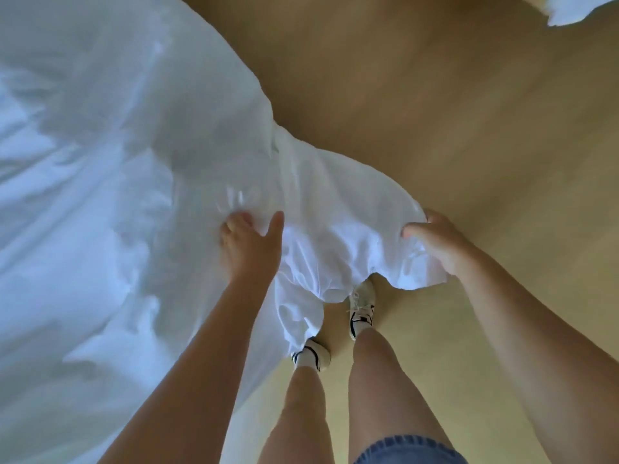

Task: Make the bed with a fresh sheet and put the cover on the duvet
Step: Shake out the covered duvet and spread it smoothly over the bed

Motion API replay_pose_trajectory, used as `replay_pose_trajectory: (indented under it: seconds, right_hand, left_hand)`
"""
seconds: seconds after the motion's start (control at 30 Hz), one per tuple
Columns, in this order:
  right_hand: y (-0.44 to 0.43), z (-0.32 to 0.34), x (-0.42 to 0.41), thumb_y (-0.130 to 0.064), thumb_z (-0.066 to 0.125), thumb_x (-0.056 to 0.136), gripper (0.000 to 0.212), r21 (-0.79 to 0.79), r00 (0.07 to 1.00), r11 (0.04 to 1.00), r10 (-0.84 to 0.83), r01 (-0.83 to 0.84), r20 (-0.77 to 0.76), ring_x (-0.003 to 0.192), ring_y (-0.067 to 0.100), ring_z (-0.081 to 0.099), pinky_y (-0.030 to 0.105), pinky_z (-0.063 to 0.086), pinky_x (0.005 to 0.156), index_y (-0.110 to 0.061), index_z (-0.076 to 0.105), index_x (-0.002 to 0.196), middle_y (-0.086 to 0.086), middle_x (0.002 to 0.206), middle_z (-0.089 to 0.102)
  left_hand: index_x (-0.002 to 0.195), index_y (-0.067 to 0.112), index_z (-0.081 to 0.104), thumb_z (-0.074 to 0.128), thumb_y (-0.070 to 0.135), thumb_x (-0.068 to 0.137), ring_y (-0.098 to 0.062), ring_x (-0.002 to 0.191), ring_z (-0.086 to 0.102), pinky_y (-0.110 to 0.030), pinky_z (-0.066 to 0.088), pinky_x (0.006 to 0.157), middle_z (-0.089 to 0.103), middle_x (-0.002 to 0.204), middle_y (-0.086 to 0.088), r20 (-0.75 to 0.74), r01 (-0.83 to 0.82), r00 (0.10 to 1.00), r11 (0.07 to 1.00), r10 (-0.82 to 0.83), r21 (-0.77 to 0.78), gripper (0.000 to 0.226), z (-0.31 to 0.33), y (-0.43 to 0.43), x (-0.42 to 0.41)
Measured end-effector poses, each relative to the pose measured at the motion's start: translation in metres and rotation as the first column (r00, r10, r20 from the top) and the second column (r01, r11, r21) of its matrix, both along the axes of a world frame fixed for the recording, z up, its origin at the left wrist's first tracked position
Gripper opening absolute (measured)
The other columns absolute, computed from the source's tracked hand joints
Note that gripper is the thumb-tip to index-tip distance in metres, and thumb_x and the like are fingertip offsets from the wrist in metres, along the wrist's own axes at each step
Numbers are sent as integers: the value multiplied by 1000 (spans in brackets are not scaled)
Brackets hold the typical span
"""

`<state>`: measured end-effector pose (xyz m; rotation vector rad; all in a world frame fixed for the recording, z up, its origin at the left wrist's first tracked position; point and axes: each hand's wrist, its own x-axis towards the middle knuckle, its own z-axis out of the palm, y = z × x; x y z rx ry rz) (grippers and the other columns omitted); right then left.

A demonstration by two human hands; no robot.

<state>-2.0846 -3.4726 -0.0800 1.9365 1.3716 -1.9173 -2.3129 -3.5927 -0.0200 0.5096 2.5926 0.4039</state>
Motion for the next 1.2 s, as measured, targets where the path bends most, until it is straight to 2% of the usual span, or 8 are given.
replay_pose_trajectory:
  seconds: [0.1,0.2,0.43,0.6,0.7,0.8,0.97,1.2]
  right_hand:
    - [16,-2,-13,-35,71,78,19,-97,985,994,-68,53,-157,76,17,69,30,53,67,-28,65,95,-2,88,72]
    - [12,-1,-53,-34,70,79,10,140,967,961,-219,236,-127,71,7,63,25,49,64,-32,60,81,-12,80,66]
    - [-23,5,-2,-18,67,72,7,248,879,850,-477,465,-16,53,7,54,16,42,44,-21,65,66,-13,55,60]
    - [-30,-32,-20,-17,57,88,36,196,920,956,-270,220,285,107,34,56,35,44,82,-1,50,120,16,115,58]
    - [-29,-24,-50,-18,58,88,53,371,922,929,-128,-18,365,123,39,42,47,37,99,1,39,133,21,132,45]
    - [-46,2,-90,-15,60,85,65,517,929,823,37,-237,367,135,35,29,51,22,108,-3,33,142,18,146,34]
    - [-87,41,-178,-32,63,85,63,682,934,675,356,-282,33,126,39,42,52,40,98,1,43,136,21,138,44]
    - [-91,16,-225,-26,46,98,33,537,757,542,545,-646,361,120,26,43,34,42,85,-9,43,125,10,127,45]
  left_hand:
    - [102,-2,58,58,45,88,-32,97,58,-31,38,75,62,103,-17,80,-106,991,993,111,-60,49,-26,27,-10]
    - [91,4,60,49,26,93,-28,83,60,-27,36,66,66,94,-13,107,-51,992,987,68,-152,24,-38,41,-9]
    - [94,17,57,52,22,90,-26,97,59,-32,41,79,65,100,-4,17,405,913,900,-408,-162,9,0,44,0]
    - [119,13,55,66,30,79,-32,114,45,-44,32,93,53,122,-12,-276,588,697,748,-662,-308,46,22,23,-25]
    - [133,14,45,67,34,77,-33,125,35,-48,21,104,41,137,-14,-317,490,723,779,-614,-391,63,21,9,-58]
    - [131,7,47,73,34,77,-38,120,42,-46,30,100,45,132,-19,-360,408,813,889,-458,-209,65,19,-7,-83]
    - [103,6,54,49,28,96,-35,98,57,-36,35,72,63,103,-15,-157,308,926,927,-344,-215,24,7,-33,-113]
    - [125,11,51,61,53,81,-30,119,43,-39,30,99,51,126,-8,-118,496,838,834,-533,-244,61,1,-75,-102]
